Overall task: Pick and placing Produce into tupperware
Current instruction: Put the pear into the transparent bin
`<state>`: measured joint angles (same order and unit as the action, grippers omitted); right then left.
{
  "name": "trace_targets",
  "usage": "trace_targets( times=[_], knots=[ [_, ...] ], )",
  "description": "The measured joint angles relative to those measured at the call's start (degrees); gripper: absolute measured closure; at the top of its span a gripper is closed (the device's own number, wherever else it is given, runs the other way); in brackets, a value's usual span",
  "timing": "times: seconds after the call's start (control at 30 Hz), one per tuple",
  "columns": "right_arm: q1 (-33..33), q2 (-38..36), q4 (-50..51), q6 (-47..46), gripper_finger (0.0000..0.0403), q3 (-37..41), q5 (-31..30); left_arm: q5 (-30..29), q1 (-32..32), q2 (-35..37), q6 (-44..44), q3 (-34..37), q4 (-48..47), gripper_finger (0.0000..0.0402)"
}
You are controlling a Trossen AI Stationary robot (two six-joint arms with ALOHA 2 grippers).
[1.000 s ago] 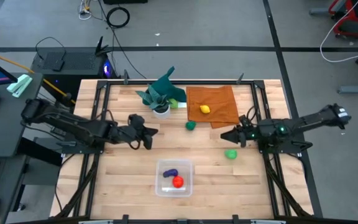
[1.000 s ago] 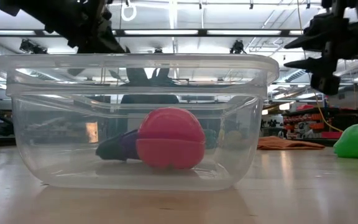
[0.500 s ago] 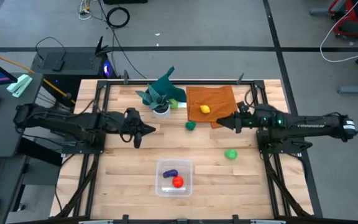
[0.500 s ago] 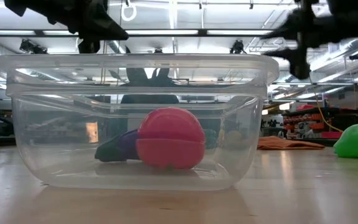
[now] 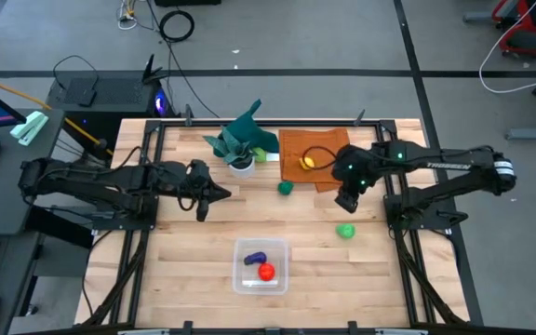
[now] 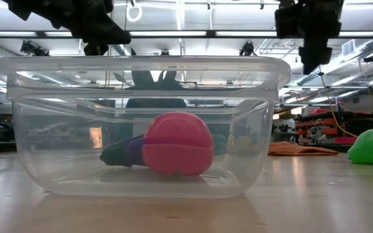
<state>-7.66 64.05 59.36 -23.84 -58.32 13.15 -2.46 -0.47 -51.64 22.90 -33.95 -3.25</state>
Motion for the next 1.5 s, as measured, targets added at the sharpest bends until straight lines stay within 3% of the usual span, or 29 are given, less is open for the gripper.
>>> trace_targets(
  times=[0.2,0.43,0.6,0.87,1.5],
  knots=[
    [5.15,1.67,4.27,-2.86,0.0220,1.60,0.50,0.01,0.00,0.00,0.71,0.00,0.07,0.0390],
    [9.62,3.24,3.57,-7.29,0.0120,6.04,-0.86,0.00,0.00,0.00,0.87,0.00,0.31,0.0361],
    [12.51,4.68,0.40,-11.17,0.0074,9.45,-2.89,0.00,-0.02,0.00,1.04,0.00,0.28,0.0362],
    [15.51,8.39,-4.18,-11.46,0.0051,12.39,-4.22,-0.01,0.00,-0.02,6.61,0.00,0.26,0.0367],
    [19.23,18.81,-6.29,3.35,0.0013,12.72,-5.41,0.00,-0.02,-0.04,15.54,-0.02,0.29,0.0364]
  ],
)
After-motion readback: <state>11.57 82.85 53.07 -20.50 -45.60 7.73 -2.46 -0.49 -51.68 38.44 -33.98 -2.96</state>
